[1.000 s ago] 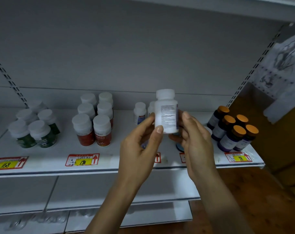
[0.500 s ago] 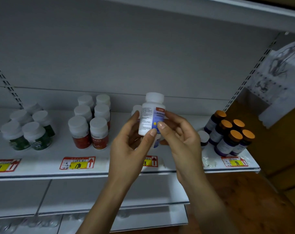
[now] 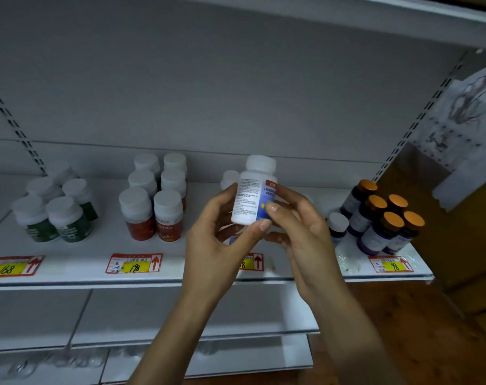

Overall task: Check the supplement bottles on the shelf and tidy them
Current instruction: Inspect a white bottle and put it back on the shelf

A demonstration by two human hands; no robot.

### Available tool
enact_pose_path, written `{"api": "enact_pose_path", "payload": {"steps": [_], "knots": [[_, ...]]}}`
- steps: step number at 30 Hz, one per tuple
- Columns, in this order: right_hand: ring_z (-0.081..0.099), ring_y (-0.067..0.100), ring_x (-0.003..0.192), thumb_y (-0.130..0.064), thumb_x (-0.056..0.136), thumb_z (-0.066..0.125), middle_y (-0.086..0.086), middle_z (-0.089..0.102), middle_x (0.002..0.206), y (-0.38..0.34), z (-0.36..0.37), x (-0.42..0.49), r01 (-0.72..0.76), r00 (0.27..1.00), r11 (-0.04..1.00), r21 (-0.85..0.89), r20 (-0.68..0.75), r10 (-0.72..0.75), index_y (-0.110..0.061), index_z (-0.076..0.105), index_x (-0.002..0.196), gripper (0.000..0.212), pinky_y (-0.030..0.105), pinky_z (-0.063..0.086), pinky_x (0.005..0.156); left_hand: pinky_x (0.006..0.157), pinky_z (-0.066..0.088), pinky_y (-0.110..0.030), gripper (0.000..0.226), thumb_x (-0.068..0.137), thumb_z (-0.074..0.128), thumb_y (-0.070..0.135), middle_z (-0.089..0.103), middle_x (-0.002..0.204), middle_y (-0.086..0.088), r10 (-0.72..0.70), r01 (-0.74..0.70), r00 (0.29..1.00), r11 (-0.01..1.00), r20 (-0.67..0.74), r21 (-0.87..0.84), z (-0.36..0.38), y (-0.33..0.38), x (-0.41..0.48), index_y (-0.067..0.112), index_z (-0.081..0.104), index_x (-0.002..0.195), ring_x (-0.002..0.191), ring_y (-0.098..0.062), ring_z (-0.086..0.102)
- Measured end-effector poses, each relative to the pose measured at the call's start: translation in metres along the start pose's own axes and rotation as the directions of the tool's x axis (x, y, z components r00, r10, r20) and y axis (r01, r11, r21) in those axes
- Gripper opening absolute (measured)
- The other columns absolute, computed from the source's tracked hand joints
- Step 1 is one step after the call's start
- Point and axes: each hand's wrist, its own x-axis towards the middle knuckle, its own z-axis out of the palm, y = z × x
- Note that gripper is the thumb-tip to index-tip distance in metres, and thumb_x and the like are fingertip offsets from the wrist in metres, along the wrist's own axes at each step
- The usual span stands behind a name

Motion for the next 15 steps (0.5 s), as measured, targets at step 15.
{"api": "enact_pose_path", "payload": {"steps": [15], "knots": [[0.070,0.008,0.082,-0.020,0.086,0.068,-0.001,0.071,0.092,0.0017,-0.0020,-0.0018,0.031,0.999,0.996,-0.086,-0.004,-0.031,-0.023,0.059,0.119,0.035,0.019,0.052,0.068,0.080,0.058,-0.033,0.055,0.077,0.070,0.042,0.071,0.107,0.009,-0.038,0.027,0.993,0.994,0.109,0.101,-0.0068,-0.0032,0.0004,0.022,0.059,0.127,0.097,-0.012,0.069]]}}
